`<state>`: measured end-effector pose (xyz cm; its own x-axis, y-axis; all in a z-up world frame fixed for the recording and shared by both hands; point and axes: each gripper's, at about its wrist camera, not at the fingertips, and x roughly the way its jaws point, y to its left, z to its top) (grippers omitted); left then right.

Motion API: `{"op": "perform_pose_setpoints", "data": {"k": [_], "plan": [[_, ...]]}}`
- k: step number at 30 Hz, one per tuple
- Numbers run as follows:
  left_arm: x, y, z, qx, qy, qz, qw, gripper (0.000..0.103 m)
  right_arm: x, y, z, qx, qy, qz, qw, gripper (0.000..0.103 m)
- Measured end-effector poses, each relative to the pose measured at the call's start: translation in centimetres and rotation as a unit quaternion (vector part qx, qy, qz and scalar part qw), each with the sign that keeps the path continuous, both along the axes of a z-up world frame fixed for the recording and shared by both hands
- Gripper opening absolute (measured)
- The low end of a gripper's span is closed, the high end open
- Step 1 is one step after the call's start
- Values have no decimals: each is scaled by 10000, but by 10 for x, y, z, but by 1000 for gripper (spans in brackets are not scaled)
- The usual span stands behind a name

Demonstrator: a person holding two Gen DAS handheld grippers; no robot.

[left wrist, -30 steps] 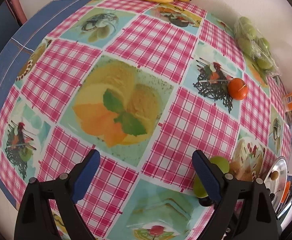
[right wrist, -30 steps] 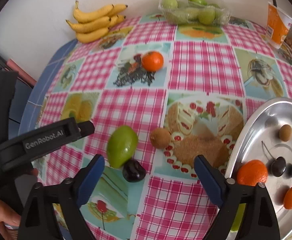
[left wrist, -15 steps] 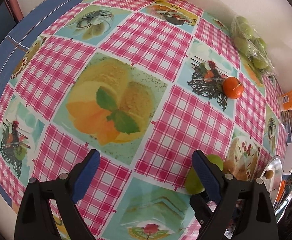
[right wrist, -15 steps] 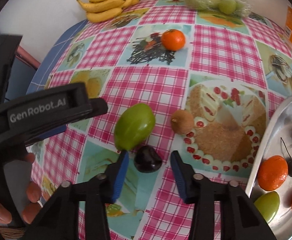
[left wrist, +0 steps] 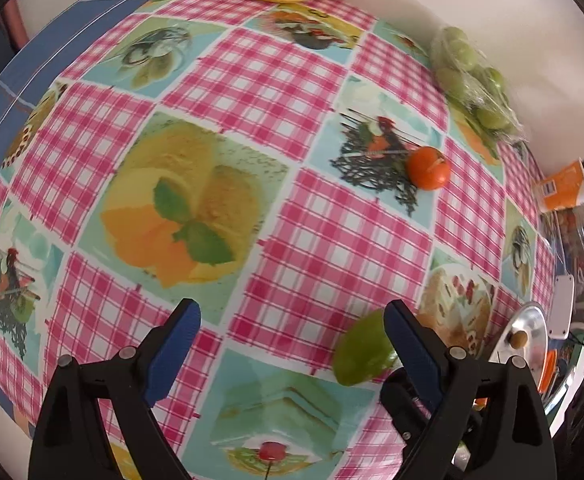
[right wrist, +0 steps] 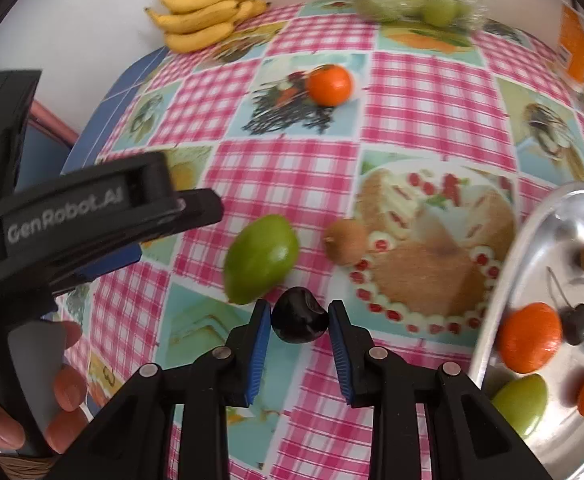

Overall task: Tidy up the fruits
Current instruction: 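Grasp the last black cherry with the right tool while the left tool grasps the green mango, then carry the cherry and green mango over the steel bowl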

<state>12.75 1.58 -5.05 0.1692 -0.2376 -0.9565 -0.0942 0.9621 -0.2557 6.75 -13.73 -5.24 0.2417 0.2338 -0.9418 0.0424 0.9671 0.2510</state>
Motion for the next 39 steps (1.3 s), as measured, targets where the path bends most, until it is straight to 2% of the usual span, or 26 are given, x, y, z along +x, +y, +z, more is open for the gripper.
{"op": "perform_pose_setpoints", "data": {"k": [4, 7, 15, 19, 24, 27, 34, 39], "plan": [[-1, -17, -1, 8, 3, -304, 9995, 92, -5, -14, 5, -66, -13, -196, 9998, 32], [0, -28, -1, -49, 12, -499, 9987, 77, -6, -19, 6, -56, 2, -282, 9996, 32], [-2, -59, -8, -224, 91, -975, 9949, 69, -10, -25, 7, -68, 44, -314, 9995, 32], [-4, -71, -10, -411, 120, -1083, 9932, 57, -11, -23, 6, -94, 53, -285, 9995, 32], [-6, -82, -13, -426, 204, -1242, 9911, 56, -10, -22, 5, -108, 81, -286, 9995, 32], [-8, -90, -18, -471, 312, -1376, 9889, 48, -11, -23, 5, -133, 88, -285, 9995, 32], [-10, -82, -16, -531, 234, -1198, 9911, 39, -11, -24, 5, -105, 93, -310, 9994, 32], [-7, -64, -13, -604, 181, -925, 9937, 39, -12, -26, 5, -98, 96, -340, 9993, 32]]}}
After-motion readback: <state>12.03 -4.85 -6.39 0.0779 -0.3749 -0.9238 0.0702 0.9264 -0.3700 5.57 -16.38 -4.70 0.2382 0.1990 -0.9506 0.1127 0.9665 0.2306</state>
